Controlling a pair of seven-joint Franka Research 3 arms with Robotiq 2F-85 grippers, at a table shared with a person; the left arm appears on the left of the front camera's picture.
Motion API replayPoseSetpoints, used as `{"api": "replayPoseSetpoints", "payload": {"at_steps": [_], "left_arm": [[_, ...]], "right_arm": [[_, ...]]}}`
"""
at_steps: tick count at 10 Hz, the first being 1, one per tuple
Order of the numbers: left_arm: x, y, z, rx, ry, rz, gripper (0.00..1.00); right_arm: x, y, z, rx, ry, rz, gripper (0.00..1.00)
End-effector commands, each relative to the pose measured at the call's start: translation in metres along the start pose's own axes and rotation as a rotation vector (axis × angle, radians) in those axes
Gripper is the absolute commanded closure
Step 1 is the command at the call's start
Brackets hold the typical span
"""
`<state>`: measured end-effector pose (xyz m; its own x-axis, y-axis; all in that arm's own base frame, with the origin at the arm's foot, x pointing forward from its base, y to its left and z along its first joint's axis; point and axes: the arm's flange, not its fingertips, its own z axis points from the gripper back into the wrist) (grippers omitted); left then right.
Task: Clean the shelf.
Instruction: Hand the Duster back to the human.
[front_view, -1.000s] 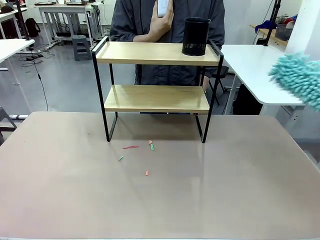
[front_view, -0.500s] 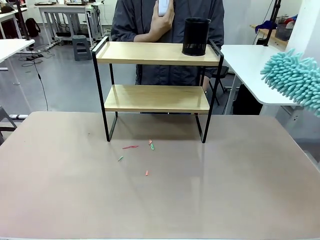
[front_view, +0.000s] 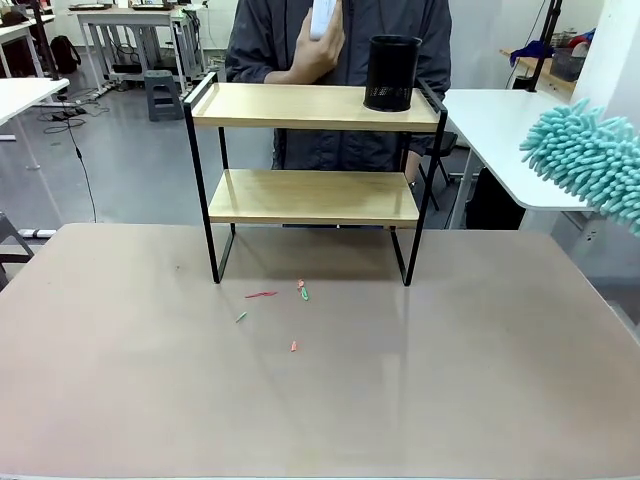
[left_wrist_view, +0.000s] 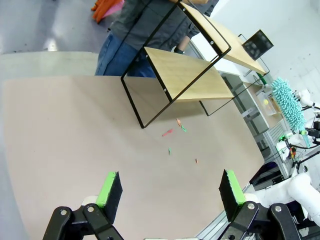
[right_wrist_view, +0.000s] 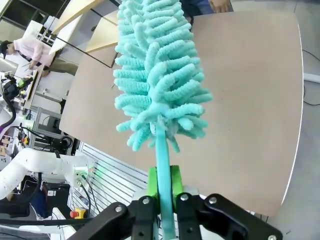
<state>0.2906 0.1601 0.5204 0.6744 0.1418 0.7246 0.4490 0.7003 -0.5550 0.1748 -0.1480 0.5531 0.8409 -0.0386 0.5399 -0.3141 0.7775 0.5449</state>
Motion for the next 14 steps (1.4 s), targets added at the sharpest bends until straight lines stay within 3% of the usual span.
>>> {"api": "replayPoseSetpoints", "payload": {"at_steps": [1, 6, 7, 8, 9, 10, 11, 12, 14], "left_arm": [[0.001, -0.001, -0.002, -0.01, -0.013, -0.016, 0.0], [0.0, 0.0, 0.0, 0.0, 0.0, 0.0, 0.0], [0.003, -0.034, 0.01, -0.167, -0.059, -0.079, 0.0], [0.021, -0.08, 0.003, -0.362, -0.077, -0.208, 0.0], [0.036, -0.133, -0.014, -0.533, -0.026, -0.334, 0.0], [0.042, -0.177, -0.036, -0.66, 0.064, -0.422, 0.0], [0.042, -0.218, -0.066, -0.749, 0.174, -0.5, 0.0], [0.038, -0.247, -0.096, -0.805, 0.227, -0.522, 0.0], [0.027, -0.262, -0.143, -0.838, 0.34, -0.464, 0.0]], "right_arm": [[-0.003, -0.004, 0.002, 0.003, -0.005, 0.019, 0.87], [0.0, 0.0, 0.0, 0.0, 0.0, 0.0, 0.87], [-0.003, 0.005, 0.023, 0.028, -0.061, 0.071, 0.87], [0.023, 0.036, 0.041, 0.064, -0.144, 0.22, 0.87], [0.053, 0.085, 0.052, 0.117, -0.136, 0.418, 0.87], [0.071, 0.13, 0.05, 0.156, -0.079, 0.583, 0.87], [0.077, 0.175, 0.033, 0.24, 0.073, 0.759, 0.87], [0.073, 0.201, 0.007, 0.233, 0.231, 0.854, 0.87], [0.038, 0.203, -0.036, 0.254, 0.503, 0.959, 0.87]]}}
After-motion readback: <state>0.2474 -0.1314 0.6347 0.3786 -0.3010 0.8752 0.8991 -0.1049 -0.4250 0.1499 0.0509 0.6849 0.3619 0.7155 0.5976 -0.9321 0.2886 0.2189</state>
